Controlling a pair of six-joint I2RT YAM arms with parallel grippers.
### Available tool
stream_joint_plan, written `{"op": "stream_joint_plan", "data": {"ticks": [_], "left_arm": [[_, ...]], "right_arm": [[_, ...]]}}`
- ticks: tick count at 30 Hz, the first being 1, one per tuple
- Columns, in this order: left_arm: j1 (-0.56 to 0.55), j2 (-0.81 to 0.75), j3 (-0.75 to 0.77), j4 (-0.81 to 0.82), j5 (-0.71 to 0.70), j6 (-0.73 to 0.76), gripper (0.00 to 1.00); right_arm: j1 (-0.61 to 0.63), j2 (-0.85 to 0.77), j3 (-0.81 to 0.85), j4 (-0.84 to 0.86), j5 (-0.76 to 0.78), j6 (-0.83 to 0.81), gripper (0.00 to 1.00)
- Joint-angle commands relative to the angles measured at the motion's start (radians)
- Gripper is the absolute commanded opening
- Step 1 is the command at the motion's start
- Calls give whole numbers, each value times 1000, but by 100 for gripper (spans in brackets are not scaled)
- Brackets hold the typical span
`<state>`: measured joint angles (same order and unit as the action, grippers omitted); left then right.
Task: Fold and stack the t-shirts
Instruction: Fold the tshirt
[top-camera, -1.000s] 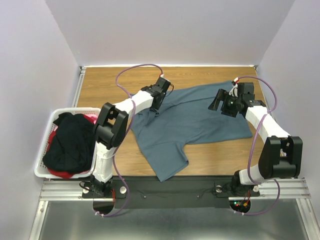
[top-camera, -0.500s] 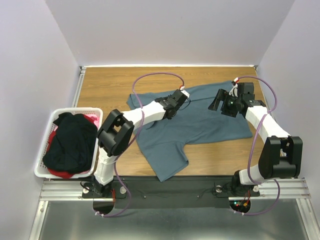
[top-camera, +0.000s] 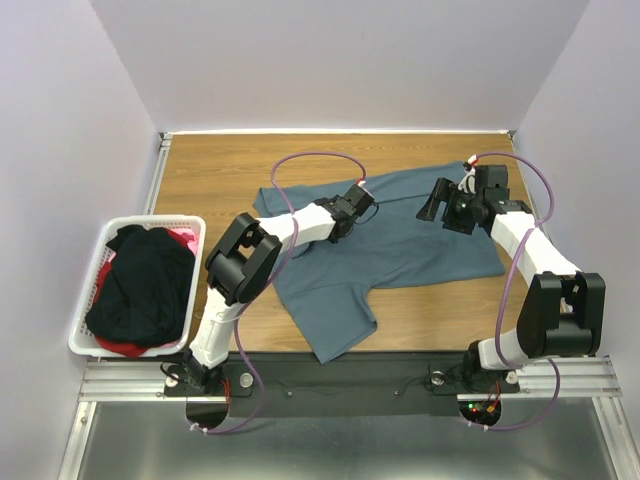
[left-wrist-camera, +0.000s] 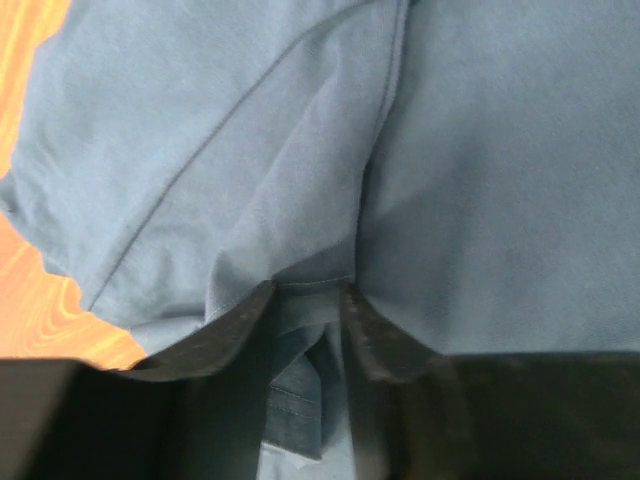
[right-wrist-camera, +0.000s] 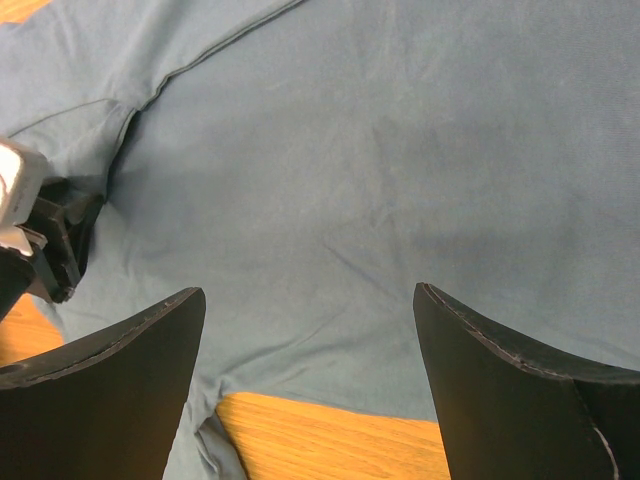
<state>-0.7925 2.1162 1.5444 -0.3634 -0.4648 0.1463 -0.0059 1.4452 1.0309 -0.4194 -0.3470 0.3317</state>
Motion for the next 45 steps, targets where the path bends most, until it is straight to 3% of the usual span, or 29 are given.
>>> {"op": "stream_joint_plan", "data": {"ticks": [1,12,22,34,37,45], "left_arm": [[-1,2,54,0,-55,15,50],[-1,-35,36,-5,-8,9,55],[-30,-64,13,7,2,-7,24],[-33,-4,34,7,-8,-1,25],[-33,-19,36,-6,8,-7,1],[-33,-110,86,-77,224,-56,0]], "right_arm": [[4,-17,-5,1,9,-8,91],[4,-16,-6,1,8,-6,91],[3,-19,-9,1,8,-5,91],[4,-29,-12,-2,9,-2,91],[4,-35,-12,-5,13,-2,91],[3,-43,-12,-9,14,-2,91]]}}
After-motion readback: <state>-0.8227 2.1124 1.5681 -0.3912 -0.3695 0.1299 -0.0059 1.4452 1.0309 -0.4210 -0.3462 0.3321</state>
